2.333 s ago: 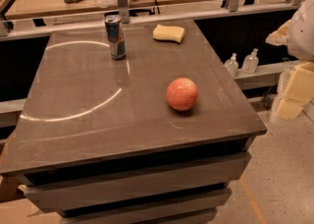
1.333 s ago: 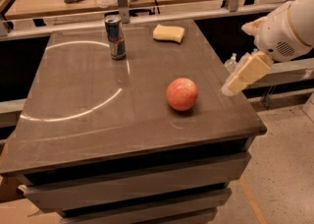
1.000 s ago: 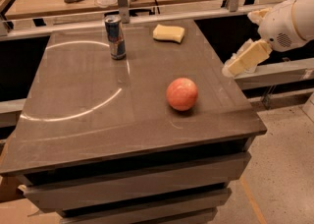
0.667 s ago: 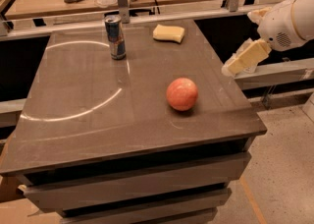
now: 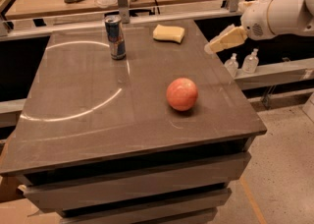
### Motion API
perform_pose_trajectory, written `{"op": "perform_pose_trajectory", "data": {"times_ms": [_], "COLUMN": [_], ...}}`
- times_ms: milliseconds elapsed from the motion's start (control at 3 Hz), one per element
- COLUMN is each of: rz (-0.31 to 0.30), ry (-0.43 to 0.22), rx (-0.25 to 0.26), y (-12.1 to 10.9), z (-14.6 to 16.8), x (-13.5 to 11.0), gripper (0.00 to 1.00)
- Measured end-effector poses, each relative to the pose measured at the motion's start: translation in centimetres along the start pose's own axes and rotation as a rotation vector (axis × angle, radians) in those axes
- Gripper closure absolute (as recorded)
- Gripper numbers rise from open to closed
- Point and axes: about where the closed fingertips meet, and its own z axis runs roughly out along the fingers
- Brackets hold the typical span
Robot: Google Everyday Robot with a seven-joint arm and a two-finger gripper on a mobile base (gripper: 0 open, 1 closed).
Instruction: Move sponge near redbull can
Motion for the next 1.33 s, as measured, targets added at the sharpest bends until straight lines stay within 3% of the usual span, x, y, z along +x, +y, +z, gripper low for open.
{"op": "perform_pose_trajectory", "data": {"times_ms": [333,1333], "rz": [0.063,0.058], "ry": [-0.044,-0.087], "rx": [-0.022,-0.134], "y": [-1.5,-3.4], "z": [4.1,14.4], "x": [0.7,0.1], "gripper": [0.0,0.0]}}
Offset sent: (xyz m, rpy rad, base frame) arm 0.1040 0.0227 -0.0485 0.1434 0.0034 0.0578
